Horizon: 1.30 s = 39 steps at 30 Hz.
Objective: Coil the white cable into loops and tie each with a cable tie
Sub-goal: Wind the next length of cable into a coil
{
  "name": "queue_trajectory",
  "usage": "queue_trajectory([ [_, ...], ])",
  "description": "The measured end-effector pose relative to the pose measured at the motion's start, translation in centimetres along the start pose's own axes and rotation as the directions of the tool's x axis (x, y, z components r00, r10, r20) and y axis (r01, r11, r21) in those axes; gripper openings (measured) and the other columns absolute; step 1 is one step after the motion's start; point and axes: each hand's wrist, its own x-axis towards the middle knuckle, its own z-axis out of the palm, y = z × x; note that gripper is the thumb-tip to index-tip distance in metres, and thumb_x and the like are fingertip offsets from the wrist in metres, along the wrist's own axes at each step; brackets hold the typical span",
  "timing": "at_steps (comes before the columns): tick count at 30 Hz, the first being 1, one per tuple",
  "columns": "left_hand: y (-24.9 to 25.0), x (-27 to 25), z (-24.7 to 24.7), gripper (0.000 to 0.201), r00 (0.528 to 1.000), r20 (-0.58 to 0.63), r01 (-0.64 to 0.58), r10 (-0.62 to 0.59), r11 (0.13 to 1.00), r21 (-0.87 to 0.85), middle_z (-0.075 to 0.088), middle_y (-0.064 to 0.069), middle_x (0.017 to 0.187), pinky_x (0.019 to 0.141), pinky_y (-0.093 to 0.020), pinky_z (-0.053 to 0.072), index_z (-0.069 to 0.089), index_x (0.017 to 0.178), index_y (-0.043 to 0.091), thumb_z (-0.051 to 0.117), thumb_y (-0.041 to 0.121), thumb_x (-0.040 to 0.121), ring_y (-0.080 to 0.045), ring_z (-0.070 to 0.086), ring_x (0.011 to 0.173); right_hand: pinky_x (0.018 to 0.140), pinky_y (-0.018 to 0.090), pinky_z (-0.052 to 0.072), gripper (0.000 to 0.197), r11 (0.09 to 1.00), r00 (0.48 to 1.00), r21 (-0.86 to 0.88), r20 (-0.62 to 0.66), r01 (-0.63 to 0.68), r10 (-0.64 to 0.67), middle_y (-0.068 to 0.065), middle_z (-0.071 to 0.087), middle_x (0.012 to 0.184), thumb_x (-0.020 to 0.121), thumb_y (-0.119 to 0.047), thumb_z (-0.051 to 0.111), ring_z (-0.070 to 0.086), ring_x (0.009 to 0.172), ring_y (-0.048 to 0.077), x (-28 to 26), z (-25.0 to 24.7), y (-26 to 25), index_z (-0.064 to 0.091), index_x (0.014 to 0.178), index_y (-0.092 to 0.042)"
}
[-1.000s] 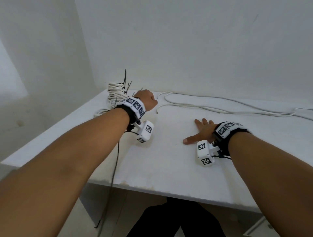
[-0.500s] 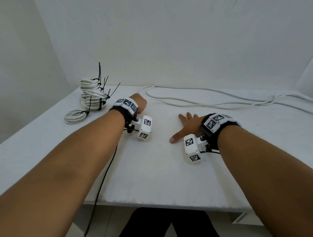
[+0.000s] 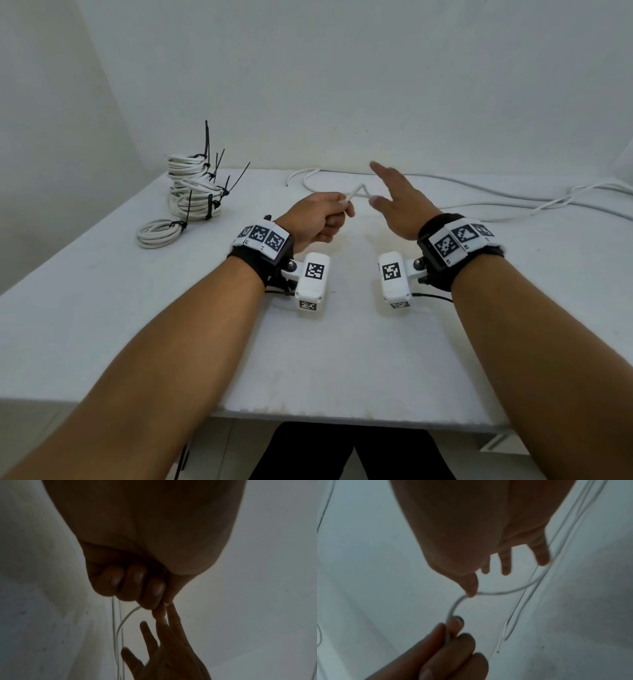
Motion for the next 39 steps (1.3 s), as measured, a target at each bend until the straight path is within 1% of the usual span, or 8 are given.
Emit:
queue_trajectory([
  [2, 0.2, -0.3, 0.4, 0.027, 0.998, 0.070, 0.000, 0.005, 0.997, -0.072, 0.032, 0.004, 0.055, 0.049, -0.021, 0.024, 0.057, 0.085, 0.010, 0.038, 0.016, 0.103, -0.011, 0.025, 0.049, 0.106, 0.022, 0.025, 0.042, 0.994, 0.999, 0.101, -0.003, 0.043, -0.043, 0.000, 0.036, 0.155, 0.105, -0.027, 0.039, 0.036, 0.140, 0.014, 0.2, 0.6, -0.2, 0.041, 0.147, -0.030],
  [4, 0.6, -0.6, 0.5, 0.028, 0.992, 0.124, 0.020, 0.004, 0.981, -0.192, 0.031, 0.006, 0.052, 0.045, -0.020, 0.020, 0.058, 0.087, 0.009, 0.036, 0.018, 0.103, -0.008, 0.023, 0.046, 0.083, 0.018, 0.037, 0.029, 0.980, 0.998, 0.191, -0.058, 0.046, -0.036, -0.005, 0.066, 0.107, 0.105, -0.027, 0.037, 0.059, 0.094, 0.004, 0.3, 1.4, -0.3, 0.062, 0.120, -0.026],
  [8, 1.9, -0.7, 0.3, 0.029, 0.990, 0.125, 0.015, 0.063, 0.839, -0.543, 0.032, 0.008, 0.049, 0.044, -0.020, 0.018, 0.060, 0.097, 0.002, 0.036, 0.017, 0.098, -0.005, 0.025, 0.042, 0.061, 0.027, 0.044, 0.035, 0.967, 0.999, 0.254, -0.037, -0.013, 0.024, -0.001, 0.055, 0.070, 0.103, -0.038, 0.038, 0.052, 0.055, 0.014, 0.2, 1.3, -0.8, 0.065, 0.091, -0.020],
  [13, 0.8, -0.7, 1.1, 0.024, 0.995, -0.056, -0.103, 0.089, 0.729, -0.677, 0.072, -0.008, 0.083, 0.059, -0.021, 0.053, 0.060, 0.109, -0.008, 0.045, 0.008, 0.100, -0.007, 0.060, 0.057, 0.054, 0.023, 0.037, 0.033, 1.000, 0.984, 0.018, 0.180, -0.005, 0.001, 0.003, 0.061, 0.076, 0.104, -0.036, 0.035, 0.050, 0.055, 0.008, -0.6, 1.5, -1.6, 0.060, 0.082, -0.032],
  [17, -0.1, -0.2, 1.3, 0.012, 0.971, -0.229, -0.217, 0.065, 0.638, -0.739, 0.072, -0.021, 0.097, 0.078, -0.029, 0.060, 0.062, 0.101, -0.008, 0.055, -0.001, 0.094, -0.022, 0.072, 0.080, 0.061, 0.024, 0.039, 0.030, 0.995, 0.935, -0.098, 0.352, -0.016, 0.050, 0.000, 0.063, 0.070, 0.103, -0.039, 0.039, 0.052, 0.057, 0.007, -1.4, 2.0, -1.5, 0.068, 0.111, -0.034],
  [22, -0.9, 0.3, 0.6, 0.018, 0.912, -0.388, -0.326, 0.131, 0.805, -0.495, 0.069, -0.019, 0.105, 0.091, -0.037, 0.056, 0.060, 0.112, -0.005, 0.054, -0.003, 0.095, -0.028, 0.070, 0.094, 0.069, 0.022, 0.042, 0.029, 0.983, 0.905, -0.148, 0.424, 0.110, -0.038, -0.010, 0.064, 0.081, 0.099, -0.044, 0.049, 0.060, 0.073, 0.005, -3.1, 1.2, -2.3, 0.067, 0.118, -0.031],
  [28, -0.8, -0.5, 1.0, 0.015, 0.960, -0.114, -0.212, 0.254, 0.933, 0.290, 0.069, -0.009, 0.081, 0.068, -0.021, 0.051, 0.068, 0.099, 0.000, 0.054, 0.005, 0.096, -0.011, 0.065, 0.067, 0.053, 0.010, 0.040, 0.009, 0.967, 0.967, 0.039, 0.009, 0.253, -0.254, -0.009, 0.063, 0.059, 0.085, -0.028, 0.074, 0.055, 0.053, -0.002, -2.7, 0.1, -1.1, 0.078, 0.086, -0.020],
  [39, 1.0, -1.8, 2.4, 0.036, 0.989, 0.053, -0.126, 0.139, 0.974, -0.187, 0.071, -0.009, 0.075, 0.068, -0.023, 0.054, 0.062, 0.094, -0.001, 0.030, 0.011, 0.106, -0.013, 0.064, 0.064, 0.079, 0.028, 0.056, 0.004, 0.857, 0.933, 0.416, -0.311, 0.305, -0.181, -0.005, 0.076, 0.081, 0.080, -0.016, 0.079, 0.071, 0.081, 0.017, -2.3, -0.4, 0.4, 0.078, 0.084, -0.016],
])
